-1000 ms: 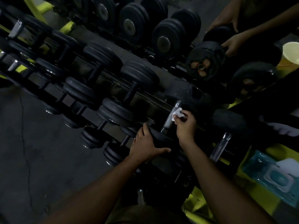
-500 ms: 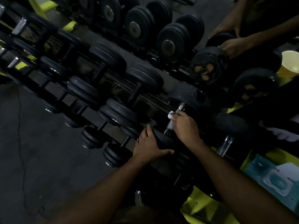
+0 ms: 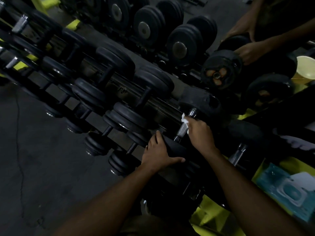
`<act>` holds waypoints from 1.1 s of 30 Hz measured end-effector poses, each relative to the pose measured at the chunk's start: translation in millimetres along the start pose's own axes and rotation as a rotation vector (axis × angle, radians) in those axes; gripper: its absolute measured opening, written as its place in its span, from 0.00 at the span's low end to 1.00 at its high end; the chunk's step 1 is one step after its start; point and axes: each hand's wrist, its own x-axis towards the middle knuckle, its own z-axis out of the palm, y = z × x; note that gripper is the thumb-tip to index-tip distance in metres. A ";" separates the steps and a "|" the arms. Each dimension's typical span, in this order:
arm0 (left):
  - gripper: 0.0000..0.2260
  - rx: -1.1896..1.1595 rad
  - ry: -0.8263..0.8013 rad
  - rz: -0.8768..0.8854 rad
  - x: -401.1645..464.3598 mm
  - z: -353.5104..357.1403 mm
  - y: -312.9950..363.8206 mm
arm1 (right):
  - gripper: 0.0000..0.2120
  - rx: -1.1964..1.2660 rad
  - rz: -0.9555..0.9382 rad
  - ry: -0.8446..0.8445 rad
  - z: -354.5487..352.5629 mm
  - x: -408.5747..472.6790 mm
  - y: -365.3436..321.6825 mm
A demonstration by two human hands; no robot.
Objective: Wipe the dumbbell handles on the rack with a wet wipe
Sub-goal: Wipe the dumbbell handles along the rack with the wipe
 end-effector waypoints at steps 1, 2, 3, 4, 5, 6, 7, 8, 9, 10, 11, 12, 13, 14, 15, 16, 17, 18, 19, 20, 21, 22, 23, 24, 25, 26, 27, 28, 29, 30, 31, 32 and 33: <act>0.68 -0.001 0.000 0.000 -0.2 0.0 0.1 | 0.15 -0.009 0.034 0.029 -3.1 2.9 -0.1; 0.68 -0.002 0.001 0.001 -0.4 0.0 0.1 | 0.15 -0.034 0.055 0.037 -4.8 5.1 -0.9; 0.68 0.000 0.001 0.002 -0.5 -0.1 -0.2 | 0.15 -0.067 0.055 0.021 -5.5 6.2 -3.6; 0.68 0.001 0.000 0.004 -0.5 -0.1 -0.3 | 0.15 -0.093 0.032 -0.020 -5.2 5.7 -7.3; 0.68 0.001 -0.002 0.005 -0.1 -0.1 -0.5 | 0.15 -0.108 -0.009 -0.083 -4.1 4.3 -11.3; 0.68 0.002 -0.005 0.005 0.0 -0.3 -0.7 | 0.16 -0.110 -0.058 -0.157 -2.8 2.4 -14.6; 0.68 0.004 -0.007 0.006 0.1 -0.3 -0.6 | 0.16 -0.096 -0.100 -0.239 -2.3 0.0 -17.4; 0.68 0.004 -0.008 0.006 0.0 -0.4 -0.4 | 0.12 -0.082 -0.131 -0.310 -1.9 -1.7 -18.1; 0.68 0.004 -0.008 0.006 0.4 -0.3 -0.5 | 0.07 -0.080 -0.156 -0.368 -2.5 -1.7 -17.8; 0.68 0.003 -0.011 0.006 0.6 -0.2 -0.9 | 0.06 -0.098 -0.189 -0.414 -2.8 -0.1 -16.5; 0.68 0.002 -0.012 0.004 0.7 -0.1 -1.1 | 0.07 -0.131 -0.223 -0.461 -4.3 1.9 -15.2; 0.68 0.002 -0.011 0.002 0.6 0.0 -1.3 | 0.07 -0.161 -0.253 -0.490 -5.4 4.9 -13.8; 0.68 0.002 -0.011 -0.001 0.4 -0.1 -1.2 | 0.07 -0.196 -0.272 -0.483 -6.0 8.9 -11.8; 0.68 0.002 -0.013 -0.002 0.4 -0.5 -1.0 | 0.07 -0.225 -0.246 -0.441 -7.8 13.5 -10.2; 0.68 0.000 -0.016 -0.003 0.4 -0.7 -0.8 | 0.08 -0.210 -0.175 -0.383 -10.3 17.5 -8.3; 0.68 -0.003 -0.019 -0.002 -0.1 -1.0 -0.5 | 0.11 -0.136 -0.079 -0.333 -12.0 20.4 -7.7; 0.67 -0.004 -0.021 -0.001 -0.7 -1.2 0.0 | 0.13 -0.066 -0.010 -0.286 -11.2 22.0 -6.7; 0.67 -0.001 -0.020 0.002 -1.2 -1.4 0.4 | 0.13 -0.029 0.009 -0.259 -10.8 22.4 -7.3; 0.67 0.003 -0.018 0.004 -1.2 -1.4 0.4 | 0.14 -0.053 -0.024 -0.258 -10.1 22.4 -8.7; 0.67 0.006 -0.019 0.004 -1.1 -1.3 0.2 | 0.15 -0.083 -0.066 -0.273 -8.6 21.5 -8.5; 0.67 0.006 -0.019 0.003 -0.8 -1.1 -0.1 | 0.16 -0.145 -0.134 -0.304 -6.9 20.9 -8.6; 0.68 0.005 -0.017 0.003 -0.3 -0.8 -0.5 | 0.16 -0.212 -0.193 -0.359 -5.4 20.6 -10.2; 0.68 0.005 -0.014 0.005 0.1 -0.6 -0.9 | 0.15 -0.276 -0.266 -0.413 -2.9 20.5 -11.5; 0.68 0.005 -0.013 0.009 0.3 -0.8 -1.3 | 0.14 -0.299 -0.332 -0.470 0.4 20.6 -13.0; 0.68 0.001 -0.015 0.011 0.6 -0.9 -1.7 | 0.13 -0.270 -0.361 -0.543 2.0 19.7 -16.0; 0.68 -0.006 -0.022 0.013 1.1 -1.0 -2.3 | 0.13 -0.216 -0.361 -0.621 1.8 19.1 -20.5; 0.68 -0.012 -0.030 0.015 1.3 -1.2 -2.7 | 0.12 -0.193 -0.359 -0.671 -0.1 19.2 -24.0; 0.68 -0.013 -0.032 0.019 1.1 -1.1 -2.5 | 0.11 -0.185 -0.348 -0.694 -1.5 20.9 -24.9; 0.68 -0.010 -0.026 0.022 0.5 -1.2 -2.4 | 0.09 -0.222 -0.333 -0.697 -3.1 23.6 -24.9; 0.67 -0.006 -0.018 0.024 0.0 -1.1 -2.3 | 0.07 -0.261 -0.296 -0.686 -3.9 25.9 -25.3; 0.67 -0.003 -0.012 0.025 -0.2 -1.2 -2.3 | 0.05 -0.317 -0.278 -0.655 -5.2 27.6 -28.4; 0.68 -0.003 -0.009 0.025 -0.1 -1.2 -2.4 | 0.05 -0.363 -0.283 -0.609 -5.1 27.9 -32.0; 0.68 -0.005 -0.009 0.024 -0.1 -1.4 -2.4 | 0.05 -0.375 -0.285 -0.574 -4.1 26.4 -35.2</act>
